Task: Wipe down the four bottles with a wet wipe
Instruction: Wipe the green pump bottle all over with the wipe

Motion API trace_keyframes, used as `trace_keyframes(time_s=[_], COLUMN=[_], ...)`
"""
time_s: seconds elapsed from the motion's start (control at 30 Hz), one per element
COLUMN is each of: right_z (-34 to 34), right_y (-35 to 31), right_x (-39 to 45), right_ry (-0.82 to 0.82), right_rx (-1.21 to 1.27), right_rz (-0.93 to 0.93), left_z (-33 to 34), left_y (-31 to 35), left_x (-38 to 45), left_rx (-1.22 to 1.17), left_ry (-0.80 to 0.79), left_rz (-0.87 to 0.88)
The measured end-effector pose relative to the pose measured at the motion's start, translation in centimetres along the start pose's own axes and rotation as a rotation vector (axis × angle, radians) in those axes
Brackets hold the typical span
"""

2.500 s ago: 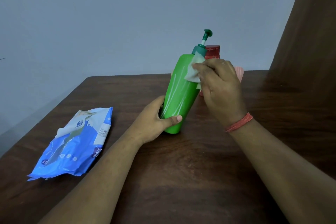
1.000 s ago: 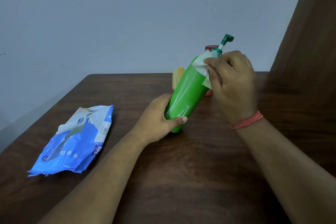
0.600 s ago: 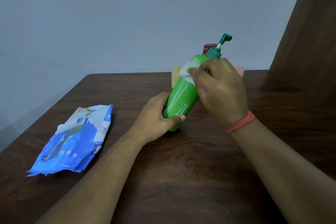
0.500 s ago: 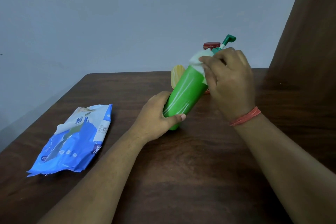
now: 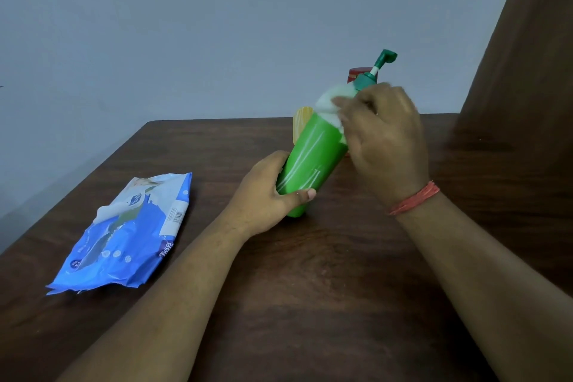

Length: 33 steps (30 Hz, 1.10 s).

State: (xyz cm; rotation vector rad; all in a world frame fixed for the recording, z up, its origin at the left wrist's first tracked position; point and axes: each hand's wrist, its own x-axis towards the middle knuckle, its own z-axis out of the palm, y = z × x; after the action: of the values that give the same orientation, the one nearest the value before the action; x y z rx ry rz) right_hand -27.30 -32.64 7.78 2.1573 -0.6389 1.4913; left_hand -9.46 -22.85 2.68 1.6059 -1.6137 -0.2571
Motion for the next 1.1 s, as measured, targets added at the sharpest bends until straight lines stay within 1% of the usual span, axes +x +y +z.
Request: trace_keyframes(time_s=[0.03,0.07,0.17,0.2,0.3,0.33,0.43,0.47,0.57,0.6,0.67,0.7,0.8,0.83,0.9,0.93,0.97,1.03,1.07,1.1], right_z=[-0.1,0.0,0.5,0.4,0.1,0.2,0.6,0.5,0.4,0.6,0.9,0.8,0.7,0.8,1.2,1.2,1.1,0.9,0.9,1.1], right_y=[0.2,0.0,-0.8,-0.6,0.5,0.3,-0.5,-0.3,0.1,-0.2,-0.6,-0.5,-0.1,-0.5,-1.4,-1.5,-1.3,-0.8,-0.9,-1.3], right_x=[0.2,0.1,-0.5,-0.4,0.2,0.1,-0.5,-0.4,-0.1,-0.3,-0.8,-0.8,-0.5,-0.7,-1.2,-1.3,-1.1,-0.6,-0.7,-0.9], right_ry=[0.025,0.024,-0.065,-0.063,0.005,-0.003,-0.109,-0.104,-0.028,-0.049,-0.127,-0.136,-0.068,-0.087,-0.166,-0.180,-0.165,-0.104,-0.104,-0.132], right_rx=[0.016,0.017,-0.028,-0.044,-0.025,-0.014,-0.020,-0.026,-0.017,-0.011,0.003,0.006,0.021,0.030,0.046,0.042,0.033,0.022,0.022,0.027], right_rz=[0.039,0.037,-0.107,-0.108,0.032,0.034,-0.107,-0.107,0.008,-0.020,-0.145,-0.167,-0.038,-0.045,-0.175,-0.215,-0.201,-0.085,-0.059,-0.089], left_z=[0.0,0.0,-0.1,-0.1,0.0,-0.1,-0.2,-0.2,-0.1,-0.2,-0.2,-0.2,-0.2,-0.2,-0.3,-0.3,-0.3,-0.2,-0.2,-0.2], left_y=[0.0,0.0,0.0,-0.1,0.0,0.0,-0.1,-0.1,0.0,0.0,-0.1,-0.2,-0.1,-0.1,-0.1,-0.1,-0.1,-0.1,-0.1,-0.1], left_x=[0.0,0.0,0.0,0.0,0.0,0.0,0.0,0.0,0.0,0.0,0.1,0.1,0.1,0.1,0.1,0.1,0.1,0.1,0.1,0.1], left_rx=[0.004,0.003,-0.011,-0.012,0.003,0.003,-0.016,-0.013,-0.002,-0.004,-0.021,-0.029,-0.019,-0.020,-0.047,-0.061,-0.061,-0.031,-0.026,-0.034], left_ry=[-0.002,-0.001,0.010,0.009,-0.003,-0.002,0.016,0.017,0.017,0.021,0.026,0.024,0.020,0.023,0.028,0.026,0.024,0.027,0.032,0.035], left_rz=[0.001,0.000,-0.014,-0.014,-0.002,0.000,-0.019,-0.021,-0.011,-0.011,-0.021,-0.026,-0.028,-0.030,-0.034,-0.038,-0.042,-0.043,-0.040,-0.037])
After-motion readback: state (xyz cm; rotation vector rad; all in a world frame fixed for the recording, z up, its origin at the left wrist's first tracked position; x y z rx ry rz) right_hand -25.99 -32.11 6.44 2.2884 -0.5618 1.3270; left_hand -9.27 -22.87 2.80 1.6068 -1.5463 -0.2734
